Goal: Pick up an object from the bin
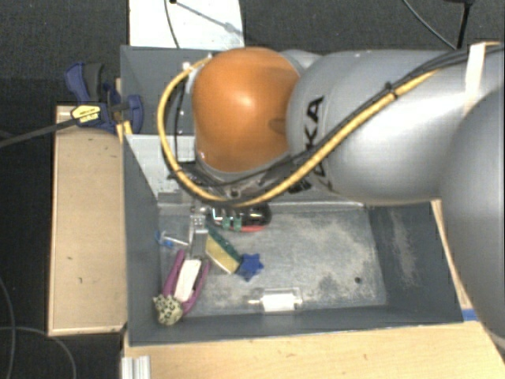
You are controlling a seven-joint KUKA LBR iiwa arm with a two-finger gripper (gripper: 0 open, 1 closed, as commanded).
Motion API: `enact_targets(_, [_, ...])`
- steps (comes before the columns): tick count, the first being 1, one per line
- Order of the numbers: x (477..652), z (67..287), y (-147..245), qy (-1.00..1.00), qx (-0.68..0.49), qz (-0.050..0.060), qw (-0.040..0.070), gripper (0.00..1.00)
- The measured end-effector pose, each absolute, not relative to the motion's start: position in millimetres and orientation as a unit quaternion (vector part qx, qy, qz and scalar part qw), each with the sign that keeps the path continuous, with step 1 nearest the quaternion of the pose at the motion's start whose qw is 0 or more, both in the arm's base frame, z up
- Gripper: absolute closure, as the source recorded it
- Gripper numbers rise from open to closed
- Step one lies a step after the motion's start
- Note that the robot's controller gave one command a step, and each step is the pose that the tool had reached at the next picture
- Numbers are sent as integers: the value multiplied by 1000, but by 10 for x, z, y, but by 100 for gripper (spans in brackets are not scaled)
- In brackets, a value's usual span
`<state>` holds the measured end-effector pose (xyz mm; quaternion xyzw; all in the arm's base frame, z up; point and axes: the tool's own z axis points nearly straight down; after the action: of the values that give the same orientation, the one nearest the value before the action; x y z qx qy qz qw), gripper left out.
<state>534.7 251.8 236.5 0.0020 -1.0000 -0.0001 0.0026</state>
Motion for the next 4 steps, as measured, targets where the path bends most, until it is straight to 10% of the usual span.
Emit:
enact_targets(1, [5348, 694, 1696, -1000, 29, 0, -5, 0])
enact_targets(2, [5086, 1018, 1464, -1000, 2, 0, -1, 0])
enact_targets(4, [5074, 706, 1408, -988, -153, -1, -2, 0])
